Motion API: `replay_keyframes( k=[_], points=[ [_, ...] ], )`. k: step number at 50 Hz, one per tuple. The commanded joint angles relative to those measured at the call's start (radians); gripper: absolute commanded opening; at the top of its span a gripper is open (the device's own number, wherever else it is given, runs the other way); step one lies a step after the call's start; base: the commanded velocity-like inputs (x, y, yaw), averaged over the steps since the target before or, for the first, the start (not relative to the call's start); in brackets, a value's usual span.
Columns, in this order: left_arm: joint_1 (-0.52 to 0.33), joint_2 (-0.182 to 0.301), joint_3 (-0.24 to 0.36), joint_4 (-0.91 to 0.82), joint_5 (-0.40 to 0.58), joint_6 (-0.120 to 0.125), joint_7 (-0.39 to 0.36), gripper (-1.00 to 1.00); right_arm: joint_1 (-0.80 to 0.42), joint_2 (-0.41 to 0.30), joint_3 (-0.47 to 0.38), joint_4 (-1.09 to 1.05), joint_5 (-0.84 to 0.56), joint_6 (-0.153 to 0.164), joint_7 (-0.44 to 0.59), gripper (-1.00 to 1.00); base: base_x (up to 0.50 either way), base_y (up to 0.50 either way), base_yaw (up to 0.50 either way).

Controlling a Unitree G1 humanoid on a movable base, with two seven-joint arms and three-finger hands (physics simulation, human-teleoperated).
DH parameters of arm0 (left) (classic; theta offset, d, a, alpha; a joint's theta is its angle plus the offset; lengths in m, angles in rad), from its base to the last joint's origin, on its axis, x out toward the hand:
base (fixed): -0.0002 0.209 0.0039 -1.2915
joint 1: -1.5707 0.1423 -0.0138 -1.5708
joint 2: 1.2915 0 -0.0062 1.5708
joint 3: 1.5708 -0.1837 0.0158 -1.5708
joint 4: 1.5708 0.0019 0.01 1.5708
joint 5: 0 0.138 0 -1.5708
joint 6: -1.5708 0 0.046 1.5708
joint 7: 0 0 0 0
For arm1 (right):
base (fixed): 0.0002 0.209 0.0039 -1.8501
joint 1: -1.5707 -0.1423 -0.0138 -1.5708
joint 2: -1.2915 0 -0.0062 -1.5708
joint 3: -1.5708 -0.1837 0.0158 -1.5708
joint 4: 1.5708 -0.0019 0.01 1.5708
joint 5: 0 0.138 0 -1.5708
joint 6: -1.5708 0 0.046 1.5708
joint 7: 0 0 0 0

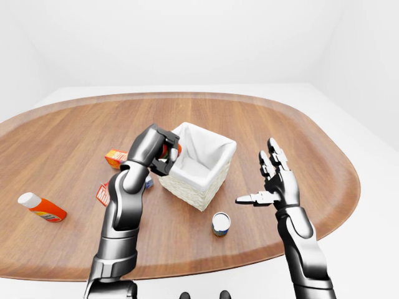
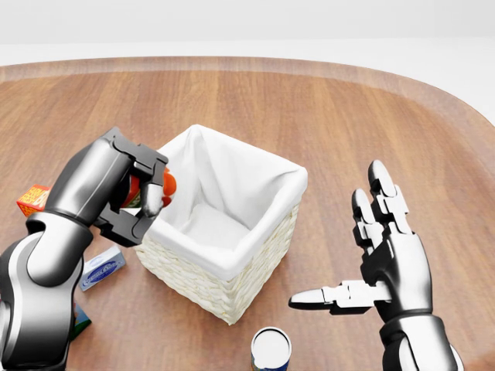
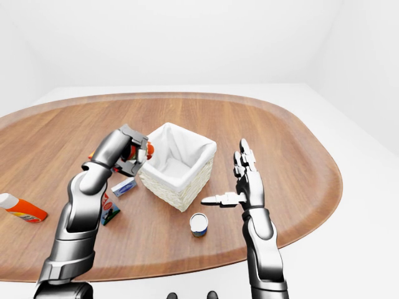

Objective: Pick up the tomato sauce, and put it in the basket.

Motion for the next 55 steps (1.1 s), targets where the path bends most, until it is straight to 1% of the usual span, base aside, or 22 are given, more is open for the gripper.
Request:
replay_keyframes(
  k=[1,8,12,16,22,26,27,29,33,35,36,38,40,43,46,48,51,53,55],
  points=[
    [-0.08,0.032,0.003,0.144,-0.032,0.0,0.01,-1.0,-0.001,-0.001,-0.001,0.0,0.001,0.0,-0.001,1.0,0.0,0.0,0.0],
    [-0.14,0.054,0.011,0.241,-0.038,0.0,0.006,-1.0,-0.001,-0.001,-0.003,-0.006,0.003,0.0,0.0,1.0,0.0,0.0,0.0],
    [-0.167,0.059,0.011,0.264,-0.036,0.0,0.001,-1.0,-0.001,-0.001,-0.002,0.0,0.002,0.0,0.001,1.0,0.0,0.0,0.0],
    [-0.218,0.065,0.002,0.31,-0.032,0.0,-0.01,-1.0,-0.003,-0.001,-0.002,0.001,0.002,0.0,0.0,1.0,0.0,0.0,0.0],
    [-0.266,0.065,-0.004,0.373,-0.03,0.0,-0.014,-1.0,-0.001,-0.001,-0.002,-0.001,0.003,0.0,0.0,1.0,0.0,0.0,0.0],
    [-0.317,0.065,-0.019,0.491,-0.025,0.0,-0.002,-1.0,-0.002,-0.001,-0.002,-0.001,0.003,0.0,0.0,1.0,0.0,0.0,0.0],
    [-0.348,0.063,-0.018,0.554,-0.032,0.0,0.008,-1.0,-0.002,-0.001,-0.003,-0.004,0.004,0.0,-0.001,1.0,0.0,0.0,0.0],
    [-0.378,0.062,-0.021,0.608,-0.034,0.0,0.017,-1.0,-0.003,-0.002,-0.003,-0.009,0.005,0.0,-0.001,1.0,0.0,0.0,0.0],
    [-0.413,0.057,-0.026,0.676,-0.037,0.0,0.027,-1.0,-0.007,-0.002,-0.005,-0.007,0.007,0.0,-0.003,1.0,0.0,0.0,0.0],
    [-0.415,0.057,-0.026,0.681,-0.038,0.0,0.029,-1.0,-0.006,-0.002,-0.005,-0.008,0.007,0.0,-0.003,1.0,0.0,0.0,0.0],
    [-0.438,0.059,-0.023,0.724,-0.043,0.0,0.036,-1.0,-0.017,-0.002,-0.008,0.009,0.006,0.0,-0.006,1.0,0.0,0.0,0.0],
    [-0.455,0.057,-0.021,0.755,-0.061,0.0,0.032,-1.0,-0.014,-0.002,-0.007,0.006,0.008,0.0,-0.006,1.0,0.0,0.0,0.0],
    [-0.456,0.052,-0.021,0.743,-0.081,0.0,0.012,-1.0,-0.014,-0.003,-0.006,0.001,0.008,0.0,-0.006,1.0,0.0,0.0,0.0],
    [-0.456,0.048,-0.027,0.727,-0.087,0.0,-0.001,-1.0,-0.016,-0.004,-0.007,0.009,0.008,0.0,-0.006,1.0,0.0,0.0,0.0],
    [-0.471,0.047,-0.03,0.75,-0.097,0.0,-0.017,-1.0,-0.013,-0.004,-0.007,0.0,0.009,0.0,-0.007,1.0,0.0,0.0,0.0],
    [-0.497,0.042,-0.022,0.804,-0.134,0.0,-0.038,-1.0,-0.012,-0.003,-0.005,0.008,0.007,0.0,-0.005,1.0,0.0,0.0,0.0],
    [-0.53,0.041,-0.024,0.867,-0.161,0.0,-0.045,-1.0,-0.016,-0.003,-0.006,0.017,0.006,0.0,-0.005,1.0,0.0,0.0,0.0],
    [-0.544,0.037,-0.027,0.867,-0.174,0.0,-0.064,-1.0,-0.013,-0.004,-0.006,0.01,0.008,0.0,-0.005,1.0,0.0,0.0,0.0],
    [-0.555,0.036,-0.033,0.876,-0.174,0.0,-0.068,-1.0,-0.01,-0.004,-0.006,-0.002,0.009,0.0,-0.005,1.0,0.0,0.0,0.0]
  ],
)
